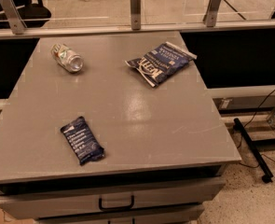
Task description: Place 7up can upright
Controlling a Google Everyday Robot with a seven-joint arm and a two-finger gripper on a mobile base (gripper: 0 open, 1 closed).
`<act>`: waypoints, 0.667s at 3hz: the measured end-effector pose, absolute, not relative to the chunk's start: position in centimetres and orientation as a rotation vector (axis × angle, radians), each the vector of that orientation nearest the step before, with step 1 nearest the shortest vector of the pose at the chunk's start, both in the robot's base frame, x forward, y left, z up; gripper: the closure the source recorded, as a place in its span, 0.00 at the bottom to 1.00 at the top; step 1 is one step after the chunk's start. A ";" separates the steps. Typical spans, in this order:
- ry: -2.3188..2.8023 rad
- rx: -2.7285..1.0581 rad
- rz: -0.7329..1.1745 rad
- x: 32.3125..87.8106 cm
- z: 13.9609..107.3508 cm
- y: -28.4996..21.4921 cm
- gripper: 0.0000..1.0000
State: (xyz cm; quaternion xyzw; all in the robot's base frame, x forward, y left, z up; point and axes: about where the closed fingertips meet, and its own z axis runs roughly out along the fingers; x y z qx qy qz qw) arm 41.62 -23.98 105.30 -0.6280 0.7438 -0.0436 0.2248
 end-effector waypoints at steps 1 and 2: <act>1.981 -1.669 -0.064 45.5 106.1 -21.3 0.00; 1.913 -1.643 0.019 50.3 105.2 -16.2 0.00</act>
Offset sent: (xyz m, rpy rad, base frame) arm 0.1384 0.1357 -0.0169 0.2766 -0.0578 0.0882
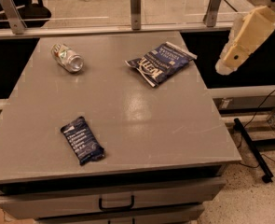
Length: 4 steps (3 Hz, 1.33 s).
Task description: Place 7up can upright
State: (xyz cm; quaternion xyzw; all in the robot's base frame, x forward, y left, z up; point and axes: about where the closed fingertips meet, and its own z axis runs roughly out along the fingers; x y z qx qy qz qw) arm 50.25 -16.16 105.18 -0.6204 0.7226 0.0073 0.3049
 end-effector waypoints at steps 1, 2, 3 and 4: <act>1.913 -1.643 0.019 50.3 105.2 -16.1 0.00; 1.894 -1.630 0.030 51.1 105.3 -15.3 0.00; 1.871 -1.626 0.084 54.3 103.0 -9.5 0.00; 1.868 -1.593 0.142 58.1 100.0 -1.5 0.00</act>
Offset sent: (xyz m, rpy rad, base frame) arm 0.0199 0.0154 -0.0015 0.0452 -0.0165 0.0070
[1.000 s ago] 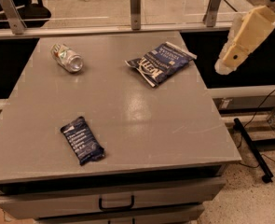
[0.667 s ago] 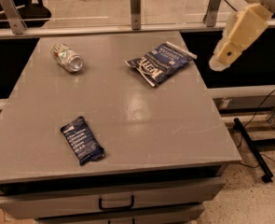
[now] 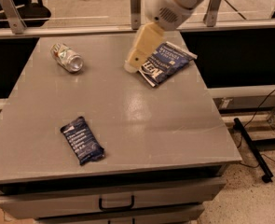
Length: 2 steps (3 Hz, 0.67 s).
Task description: Place 7up can upright
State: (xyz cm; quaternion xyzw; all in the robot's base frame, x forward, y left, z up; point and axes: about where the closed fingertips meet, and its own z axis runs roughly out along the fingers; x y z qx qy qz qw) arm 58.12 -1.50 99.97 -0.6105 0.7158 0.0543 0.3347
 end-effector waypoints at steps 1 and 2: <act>1.898 -1.555 0.185 60.7 97.0 4.3 0.00; 1.955 -1.498 0.227 62.8 94.5 9.1 0.00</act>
Offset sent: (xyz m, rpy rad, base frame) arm 0.0744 0.1519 -0.0817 0.0857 0.1095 -0.1152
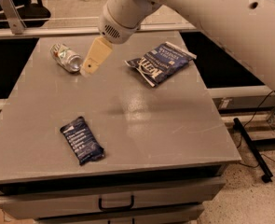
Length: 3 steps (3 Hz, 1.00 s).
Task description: Place 7up can upright
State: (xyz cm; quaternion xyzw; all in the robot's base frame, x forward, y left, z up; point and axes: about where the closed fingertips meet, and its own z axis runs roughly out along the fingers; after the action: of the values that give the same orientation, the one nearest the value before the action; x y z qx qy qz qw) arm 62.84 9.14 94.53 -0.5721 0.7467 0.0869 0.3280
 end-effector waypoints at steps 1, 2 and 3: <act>1.955 -1.498 0.227 62.8 94.5 9.1 0.00; 1.935 -1.472 0.250 64.1 94.2 10.9 0.00; 1.927 -1.425 0.262 67.2 92.9 14.7 0.00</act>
Offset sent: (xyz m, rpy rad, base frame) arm 0.0350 0.0437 -0.0091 0.0927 -0.0278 -0.0129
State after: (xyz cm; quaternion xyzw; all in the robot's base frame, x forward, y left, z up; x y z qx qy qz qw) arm 67.16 14.72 92.88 -0.5521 0.7465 0.1014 0.3574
